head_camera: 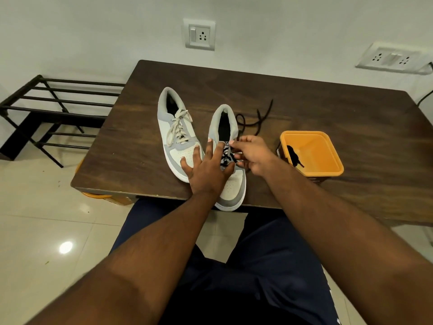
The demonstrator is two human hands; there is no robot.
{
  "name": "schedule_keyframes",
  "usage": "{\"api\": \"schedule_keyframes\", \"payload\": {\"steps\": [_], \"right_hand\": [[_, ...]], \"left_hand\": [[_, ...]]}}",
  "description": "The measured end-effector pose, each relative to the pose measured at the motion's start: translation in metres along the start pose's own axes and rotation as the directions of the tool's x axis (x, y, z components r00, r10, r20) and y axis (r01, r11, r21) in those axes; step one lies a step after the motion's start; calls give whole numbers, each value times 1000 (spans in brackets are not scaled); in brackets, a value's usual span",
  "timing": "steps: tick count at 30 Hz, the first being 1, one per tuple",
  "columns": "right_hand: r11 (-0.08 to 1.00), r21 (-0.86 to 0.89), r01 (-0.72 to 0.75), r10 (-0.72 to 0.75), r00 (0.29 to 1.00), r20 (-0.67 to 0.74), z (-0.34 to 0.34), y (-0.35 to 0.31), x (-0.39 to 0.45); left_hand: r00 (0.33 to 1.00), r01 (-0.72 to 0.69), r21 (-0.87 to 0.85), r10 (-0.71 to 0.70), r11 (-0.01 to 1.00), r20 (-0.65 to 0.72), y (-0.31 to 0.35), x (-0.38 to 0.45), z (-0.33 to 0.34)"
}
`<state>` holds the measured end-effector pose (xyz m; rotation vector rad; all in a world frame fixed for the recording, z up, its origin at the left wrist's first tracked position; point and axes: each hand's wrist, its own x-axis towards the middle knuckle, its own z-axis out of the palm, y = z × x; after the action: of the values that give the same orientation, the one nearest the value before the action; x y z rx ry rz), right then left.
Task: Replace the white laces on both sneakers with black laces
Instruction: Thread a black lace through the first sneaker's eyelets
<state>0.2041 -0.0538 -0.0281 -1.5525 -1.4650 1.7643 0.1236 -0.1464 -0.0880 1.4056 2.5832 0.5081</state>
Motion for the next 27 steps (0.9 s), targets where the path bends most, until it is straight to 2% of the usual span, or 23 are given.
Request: {"api": "schedule_keyframes", "payload": {"steps": [7, 11, 14, 17, 19, 20, 22, 24, 25, 27], "right_hand": [[986, -61, 157, -165, 974, -158, -4, -9, 8], [980, 20, 200, -192, 961, -197, -1, 9, 6], [982, -43, 186, -190, 975, -119, -5, 25, 6], [941, -276, 194, -175, 980, 94, -15, 36, 1], [888, -406, 216, -147, 970, 195, -22, 37, -10], [883, -413, 226, -143, 965, 222, -25, 36, -17], [930, -279, 241, -164, 949, 271, -28, 30, -33], [971, -77, 228, -188, 918, 348, -25, 20, -49], [979, 25, 204, -197, 899, 391, -23, 15, -53], [971, 200, 130, -207, 874, 439, -18, 6, -56]], "left_hand": [[1000, -6, 15, 6, 1000, 10, 1, -1, -2], [1000, 2, -4, -2, 1000, 24, 1, -2, -3], [1000, -6, -12, 6, 1000, 2, 0, 0, -2], [1000, -18, -24, 18, 1000, -23, 0, -1, 0], [998, -9, -108, 3, 994, -57, 0, -1, 1], [996, 0, -177, -16, 984, -88, 0, -2, 1], [978, -22, -305, -42, 952, -203, 2, -6, 0], [938, -102, -469, -72, 877, -338, 4, -15, -2], [935, -110, -636, -138, 764, -327, 7, -20, -7], [968, 27, -928, -240, 370, -68, 12, -32, -21]]}}
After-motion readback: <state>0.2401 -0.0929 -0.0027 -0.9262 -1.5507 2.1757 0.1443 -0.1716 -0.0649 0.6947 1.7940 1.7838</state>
